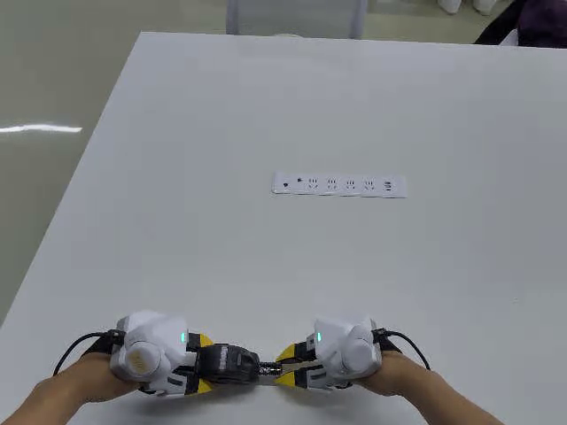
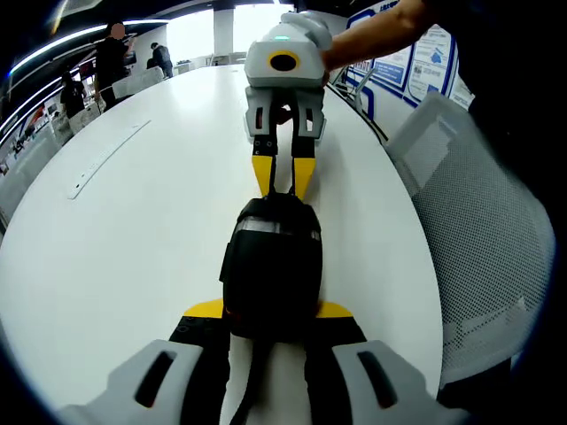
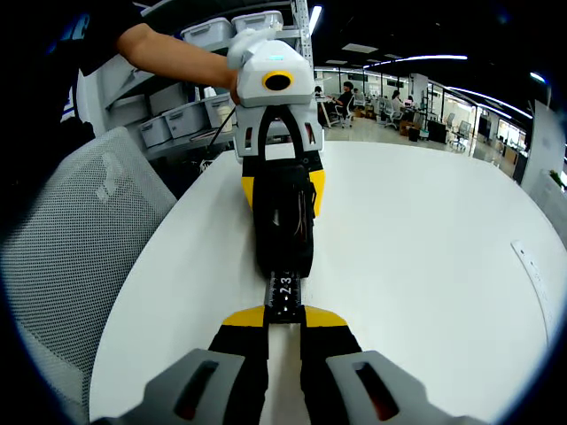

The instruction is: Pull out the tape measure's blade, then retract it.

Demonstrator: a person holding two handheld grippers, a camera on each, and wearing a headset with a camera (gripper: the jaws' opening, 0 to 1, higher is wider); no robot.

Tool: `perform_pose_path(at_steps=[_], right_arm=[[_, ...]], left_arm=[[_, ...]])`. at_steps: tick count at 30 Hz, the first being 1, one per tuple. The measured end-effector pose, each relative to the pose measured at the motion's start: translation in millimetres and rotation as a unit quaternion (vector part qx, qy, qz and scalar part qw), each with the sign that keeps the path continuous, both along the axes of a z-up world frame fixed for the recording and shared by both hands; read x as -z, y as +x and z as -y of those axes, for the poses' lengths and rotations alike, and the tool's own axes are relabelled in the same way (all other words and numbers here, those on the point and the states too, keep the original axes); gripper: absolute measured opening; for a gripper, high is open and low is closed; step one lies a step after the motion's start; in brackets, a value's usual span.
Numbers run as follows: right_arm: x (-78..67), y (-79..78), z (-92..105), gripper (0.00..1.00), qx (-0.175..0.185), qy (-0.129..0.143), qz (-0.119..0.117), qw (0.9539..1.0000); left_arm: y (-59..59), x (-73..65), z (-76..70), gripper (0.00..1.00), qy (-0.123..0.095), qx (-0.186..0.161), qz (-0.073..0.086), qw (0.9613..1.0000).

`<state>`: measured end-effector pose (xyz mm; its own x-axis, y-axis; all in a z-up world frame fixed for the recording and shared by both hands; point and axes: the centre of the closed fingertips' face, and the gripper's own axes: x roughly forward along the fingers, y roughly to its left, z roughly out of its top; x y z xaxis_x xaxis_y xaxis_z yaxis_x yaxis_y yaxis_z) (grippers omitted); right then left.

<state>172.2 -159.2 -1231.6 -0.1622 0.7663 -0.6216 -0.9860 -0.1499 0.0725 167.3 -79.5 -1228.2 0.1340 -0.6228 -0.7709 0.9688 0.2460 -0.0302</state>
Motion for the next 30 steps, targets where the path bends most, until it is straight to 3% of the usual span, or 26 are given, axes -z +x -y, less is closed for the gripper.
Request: perform_pose_path(at_steps=[30], right_arm=[[-0.1, 2.2, 23.3, 0.10, 0.000, -0.012, -0.001, 0.9999]], left_arm=[[-0.1, 1.2, 0.6, 0.28, 0.004, -0.001, -0.001, 1.0000]])
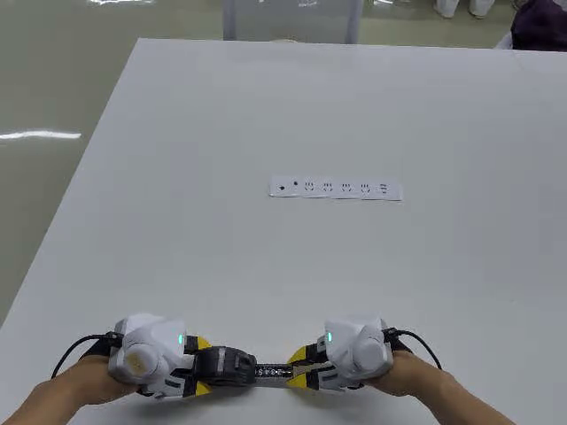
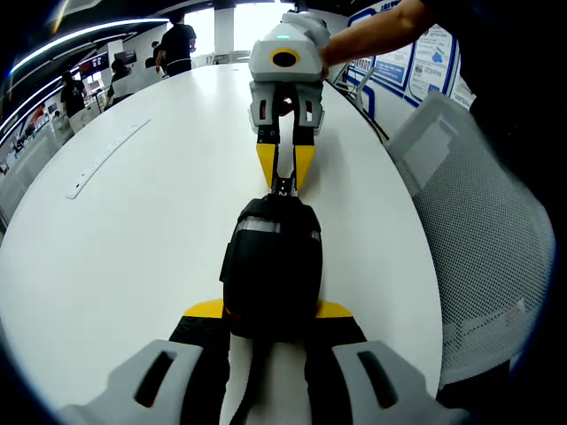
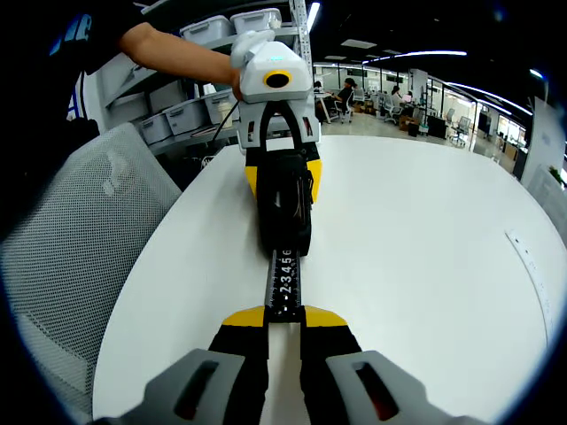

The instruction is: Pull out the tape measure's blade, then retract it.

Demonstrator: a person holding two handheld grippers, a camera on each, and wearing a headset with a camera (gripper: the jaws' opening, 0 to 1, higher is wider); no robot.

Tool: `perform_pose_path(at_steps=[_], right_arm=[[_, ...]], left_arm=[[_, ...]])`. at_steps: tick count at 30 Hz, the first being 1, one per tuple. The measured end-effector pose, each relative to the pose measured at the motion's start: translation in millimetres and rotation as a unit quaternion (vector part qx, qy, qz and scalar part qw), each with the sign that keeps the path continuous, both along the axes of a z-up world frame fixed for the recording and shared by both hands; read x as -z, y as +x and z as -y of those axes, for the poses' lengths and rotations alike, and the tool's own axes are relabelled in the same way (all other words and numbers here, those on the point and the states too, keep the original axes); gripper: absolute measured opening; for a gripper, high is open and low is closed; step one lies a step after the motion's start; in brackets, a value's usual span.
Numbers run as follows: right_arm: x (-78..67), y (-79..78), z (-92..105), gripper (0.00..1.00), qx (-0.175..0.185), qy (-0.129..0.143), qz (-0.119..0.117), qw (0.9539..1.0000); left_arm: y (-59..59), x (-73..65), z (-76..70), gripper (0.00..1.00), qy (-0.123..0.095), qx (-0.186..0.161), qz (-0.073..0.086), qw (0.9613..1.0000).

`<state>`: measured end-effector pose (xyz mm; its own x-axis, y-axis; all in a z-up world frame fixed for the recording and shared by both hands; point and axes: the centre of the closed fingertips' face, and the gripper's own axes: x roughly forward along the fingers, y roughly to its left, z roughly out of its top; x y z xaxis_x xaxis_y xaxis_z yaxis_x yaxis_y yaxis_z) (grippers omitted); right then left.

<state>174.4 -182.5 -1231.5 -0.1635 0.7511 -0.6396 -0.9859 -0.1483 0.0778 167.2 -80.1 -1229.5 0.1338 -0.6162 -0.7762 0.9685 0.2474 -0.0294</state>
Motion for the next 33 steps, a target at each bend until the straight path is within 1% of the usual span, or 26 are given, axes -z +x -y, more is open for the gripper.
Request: perform_pose_path(at_steps=[9, 18, 33], right_arm=[[0.2, 0.7, 8.2, 0.10, 0.000, -0.004, 0.001, 1.0000], [0.6, 1.7, 18.0, 0.10, 0.004, -0.008, -0.004, 1.0000], [0.5, 2.1, 27.0, 0.10, 0.005, -0.009, -0.004, 0.9999]], left_arm=[[0.0, -1.2, 0.6, 0.28, 0.002, 0.002, -0.001, 1.0000], [-0.3, -1.3, 0.5, 0.28, 0.003, 0.003, -0.002, 1.0000], [0.1, -0.5, 0.0, 0.28, 0.004, 0.002, -0.003, 1.0000]])
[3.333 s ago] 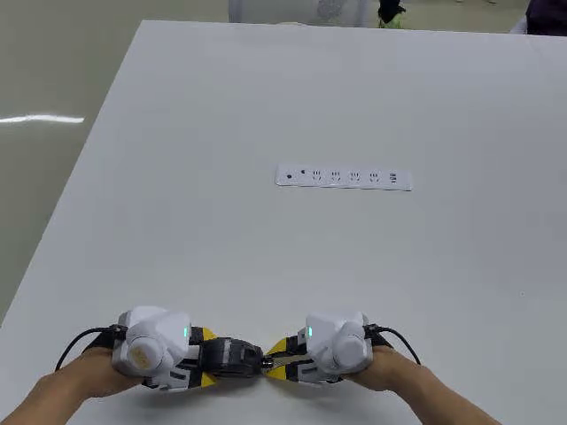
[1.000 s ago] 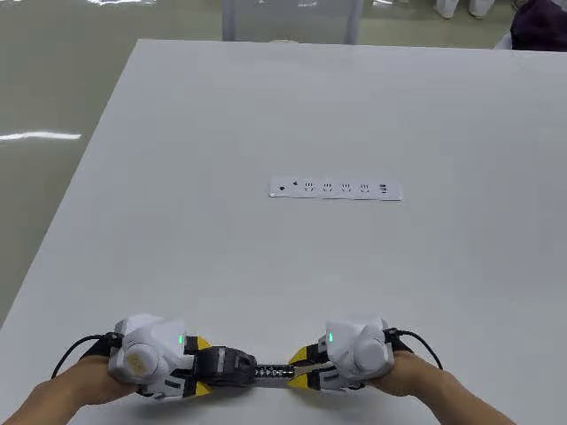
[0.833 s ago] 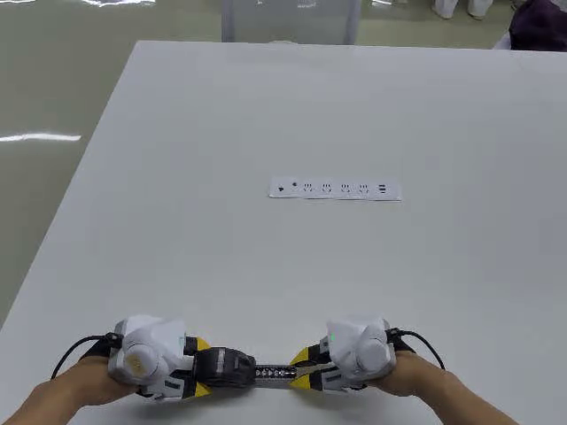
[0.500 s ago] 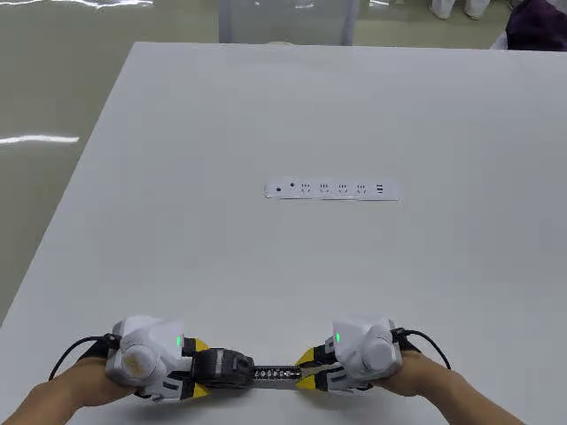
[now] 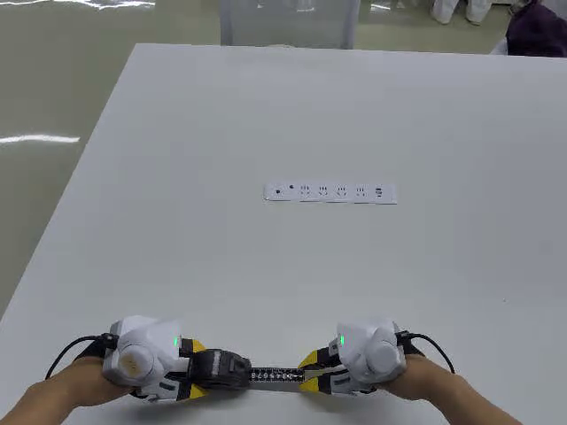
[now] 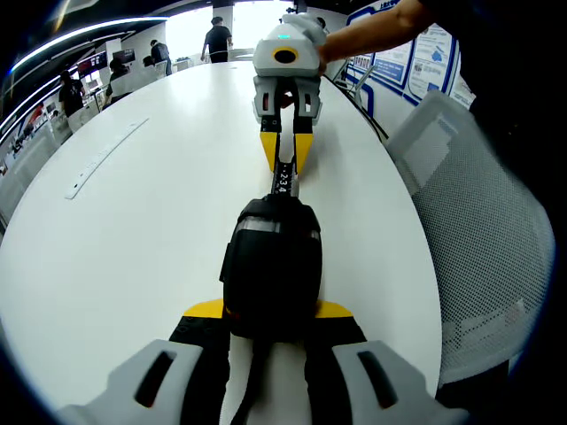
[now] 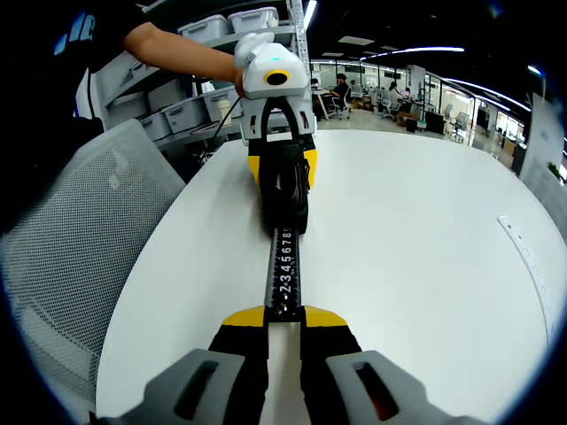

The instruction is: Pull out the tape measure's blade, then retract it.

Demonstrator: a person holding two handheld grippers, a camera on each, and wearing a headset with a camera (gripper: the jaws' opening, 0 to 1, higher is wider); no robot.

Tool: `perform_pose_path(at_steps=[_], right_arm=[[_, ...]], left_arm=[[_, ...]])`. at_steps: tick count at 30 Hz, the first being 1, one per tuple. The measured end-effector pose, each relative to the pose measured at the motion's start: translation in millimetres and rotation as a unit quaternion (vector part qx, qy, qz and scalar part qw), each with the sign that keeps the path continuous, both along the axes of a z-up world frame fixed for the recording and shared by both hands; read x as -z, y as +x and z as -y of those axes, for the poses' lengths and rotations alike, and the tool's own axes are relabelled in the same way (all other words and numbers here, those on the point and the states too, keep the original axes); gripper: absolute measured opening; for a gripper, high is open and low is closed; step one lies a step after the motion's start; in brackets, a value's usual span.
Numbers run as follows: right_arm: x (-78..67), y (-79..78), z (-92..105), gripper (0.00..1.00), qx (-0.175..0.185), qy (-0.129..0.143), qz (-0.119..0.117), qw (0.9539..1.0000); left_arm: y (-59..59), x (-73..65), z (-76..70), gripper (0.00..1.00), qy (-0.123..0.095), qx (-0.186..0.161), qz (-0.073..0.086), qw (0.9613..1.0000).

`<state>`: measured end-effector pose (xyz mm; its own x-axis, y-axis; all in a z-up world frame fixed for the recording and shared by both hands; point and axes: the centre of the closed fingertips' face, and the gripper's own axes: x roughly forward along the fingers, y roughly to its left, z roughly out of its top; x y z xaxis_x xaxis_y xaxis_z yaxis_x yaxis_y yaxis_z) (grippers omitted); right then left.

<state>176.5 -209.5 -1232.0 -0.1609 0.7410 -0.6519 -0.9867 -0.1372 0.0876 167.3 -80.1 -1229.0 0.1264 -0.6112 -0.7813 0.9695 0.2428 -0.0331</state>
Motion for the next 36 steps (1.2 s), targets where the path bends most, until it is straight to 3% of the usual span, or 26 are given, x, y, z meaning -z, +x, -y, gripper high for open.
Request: perform_pose_path(at_steps=[36], right_arm=[[-0.6, 0.6, 17.7, 0.10, 0.007, -0.003, -0.009, 0.9999]], left_arm=[[-0.1, 0.6, 0.7, 0.28, 0.004, 0.002, -0.002, 1.0000]])
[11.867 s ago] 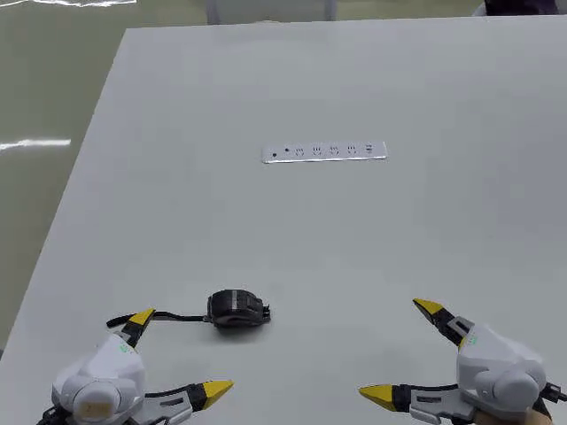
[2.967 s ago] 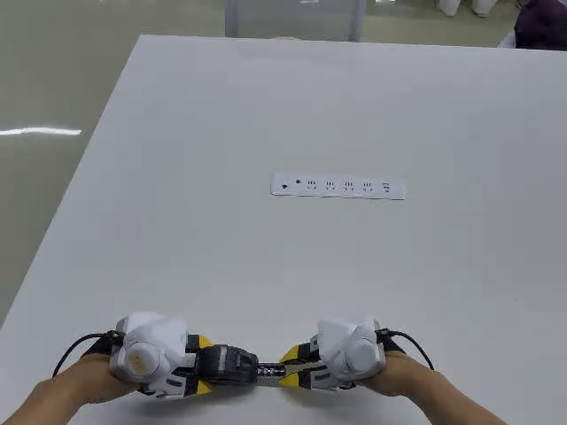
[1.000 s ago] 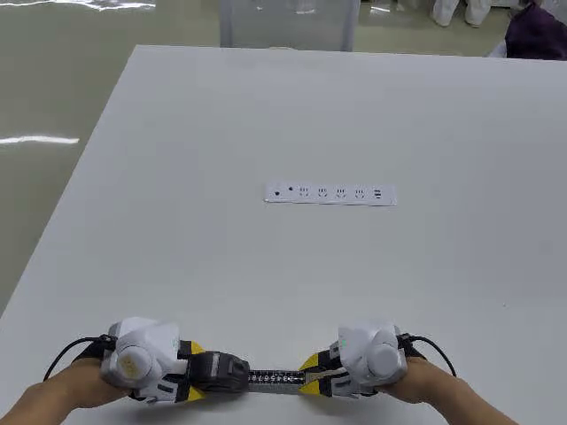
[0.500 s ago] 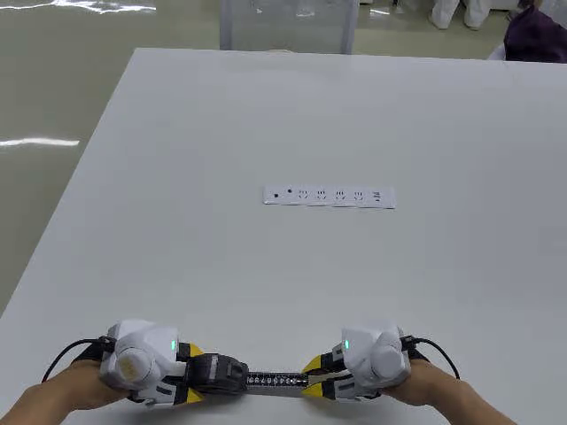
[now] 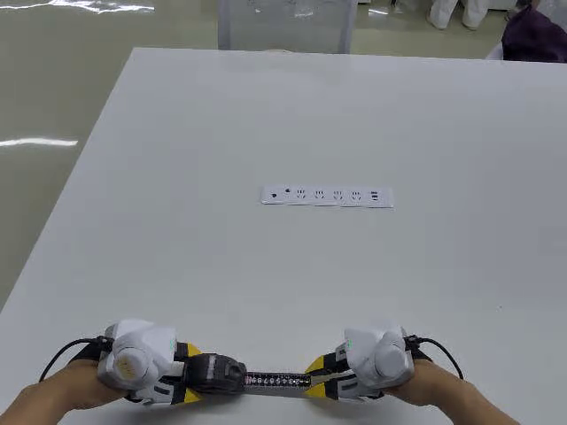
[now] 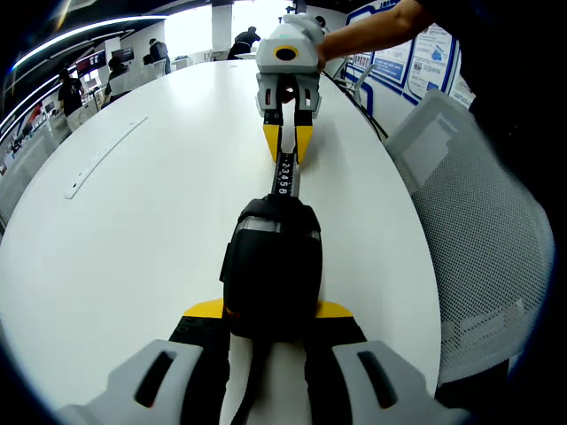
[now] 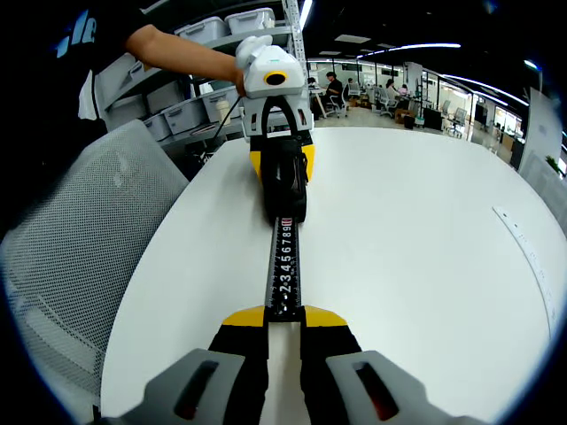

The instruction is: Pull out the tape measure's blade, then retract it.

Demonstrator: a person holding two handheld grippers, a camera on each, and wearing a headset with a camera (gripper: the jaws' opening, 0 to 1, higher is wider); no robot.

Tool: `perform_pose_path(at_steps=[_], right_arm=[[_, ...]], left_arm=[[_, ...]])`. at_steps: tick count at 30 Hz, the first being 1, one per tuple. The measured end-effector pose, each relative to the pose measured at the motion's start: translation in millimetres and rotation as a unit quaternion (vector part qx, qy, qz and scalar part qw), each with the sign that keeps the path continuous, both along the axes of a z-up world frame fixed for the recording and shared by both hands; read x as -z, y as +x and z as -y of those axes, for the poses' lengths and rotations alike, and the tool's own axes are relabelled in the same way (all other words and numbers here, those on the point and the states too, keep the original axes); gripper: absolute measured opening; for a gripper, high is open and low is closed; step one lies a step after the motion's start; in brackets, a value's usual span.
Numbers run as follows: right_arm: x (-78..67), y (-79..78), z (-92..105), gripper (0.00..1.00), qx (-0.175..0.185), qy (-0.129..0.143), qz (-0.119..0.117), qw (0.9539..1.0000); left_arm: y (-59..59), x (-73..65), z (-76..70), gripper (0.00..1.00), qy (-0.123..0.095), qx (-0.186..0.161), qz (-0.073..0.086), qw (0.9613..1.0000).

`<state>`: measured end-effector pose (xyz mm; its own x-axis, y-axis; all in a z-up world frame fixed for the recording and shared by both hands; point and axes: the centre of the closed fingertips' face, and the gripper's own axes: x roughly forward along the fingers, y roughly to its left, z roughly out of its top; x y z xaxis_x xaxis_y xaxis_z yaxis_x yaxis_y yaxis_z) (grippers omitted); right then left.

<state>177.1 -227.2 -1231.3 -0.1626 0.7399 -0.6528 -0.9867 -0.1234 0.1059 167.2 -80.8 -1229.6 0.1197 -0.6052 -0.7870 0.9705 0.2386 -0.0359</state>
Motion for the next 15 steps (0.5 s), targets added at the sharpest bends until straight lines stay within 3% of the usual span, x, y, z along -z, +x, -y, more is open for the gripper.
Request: perform_pose_path(at_steps=[15], right_arm=[[0.1, 1.3, 8.8, 0.10, 0.003, -0.003, -0.002, 1.0000]], left_arm=[[-0.2, 0.0, 0.2, 0.28, 0.001, 0.001, -0.002, 1.0000]])
